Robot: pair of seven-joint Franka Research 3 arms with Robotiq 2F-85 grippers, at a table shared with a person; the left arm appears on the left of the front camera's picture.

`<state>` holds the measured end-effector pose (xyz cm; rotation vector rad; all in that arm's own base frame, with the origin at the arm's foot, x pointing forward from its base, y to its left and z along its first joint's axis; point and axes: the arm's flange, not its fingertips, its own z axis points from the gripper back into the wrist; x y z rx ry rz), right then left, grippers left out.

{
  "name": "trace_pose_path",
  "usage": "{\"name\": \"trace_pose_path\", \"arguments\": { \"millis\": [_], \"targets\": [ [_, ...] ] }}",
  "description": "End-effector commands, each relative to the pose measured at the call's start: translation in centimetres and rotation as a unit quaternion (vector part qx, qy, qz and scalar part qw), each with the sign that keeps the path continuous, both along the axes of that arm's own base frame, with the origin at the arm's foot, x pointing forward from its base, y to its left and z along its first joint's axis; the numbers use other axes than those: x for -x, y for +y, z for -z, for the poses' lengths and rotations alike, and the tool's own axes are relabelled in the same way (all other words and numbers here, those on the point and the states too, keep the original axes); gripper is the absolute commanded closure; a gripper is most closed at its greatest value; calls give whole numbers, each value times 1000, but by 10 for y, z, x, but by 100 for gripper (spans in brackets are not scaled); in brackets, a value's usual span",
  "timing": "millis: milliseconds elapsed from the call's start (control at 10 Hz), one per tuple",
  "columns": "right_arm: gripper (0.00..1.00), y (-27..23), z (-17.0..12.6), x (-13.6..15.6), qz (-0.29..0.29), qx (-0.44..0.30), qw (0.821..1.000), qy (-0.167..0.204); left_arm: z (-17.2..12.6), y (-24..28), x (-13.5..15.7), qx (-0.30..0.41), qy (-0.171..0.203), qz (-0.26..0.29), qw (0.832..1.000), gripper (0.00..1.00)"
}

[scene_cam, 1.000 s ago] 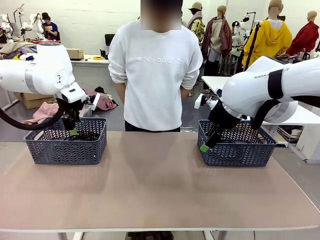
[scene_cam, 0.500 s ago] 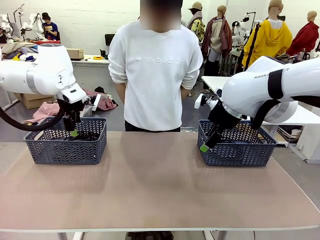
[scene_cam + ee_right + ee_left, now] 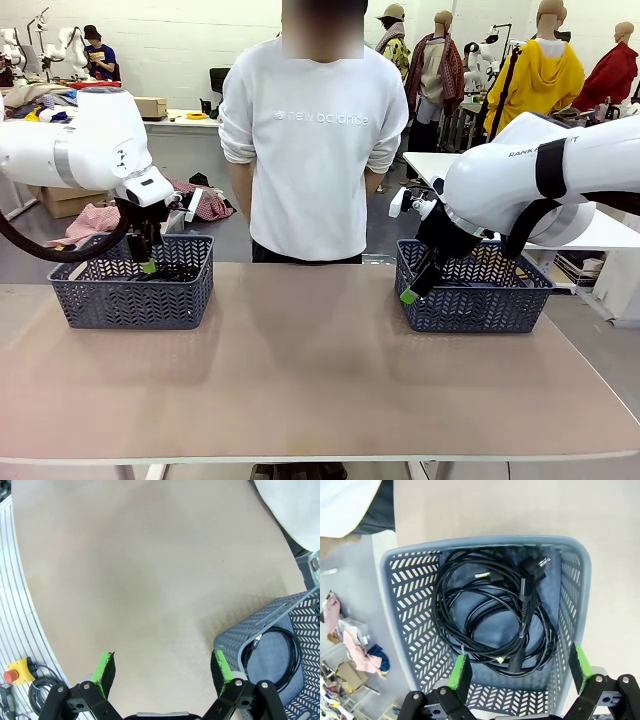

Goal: Organize the cables according to human instructions.
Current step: Pick up a bundle of cables and place it in the basket indicated by the human.

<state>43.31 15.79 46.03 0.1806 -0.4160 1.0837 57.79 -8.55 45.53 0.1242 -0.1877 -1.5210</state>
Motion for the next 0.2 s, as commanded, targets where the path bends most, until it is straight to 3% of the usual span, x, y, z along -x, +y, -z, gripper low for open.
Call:
{"name": "trace_pose_path", "arguments": {
  "millis": [0, 100],
  "targets": [
    [0, 0, -1, 0, 5, 3, 1000, -1, -3, 3, 2, 0, -2, 0, 1000, 0],
    [0, 0, -1, 0, 5, 3, 1000, -1, -3, 3, 2, 0, -2, 0, 1000, 0]
  ]
}}
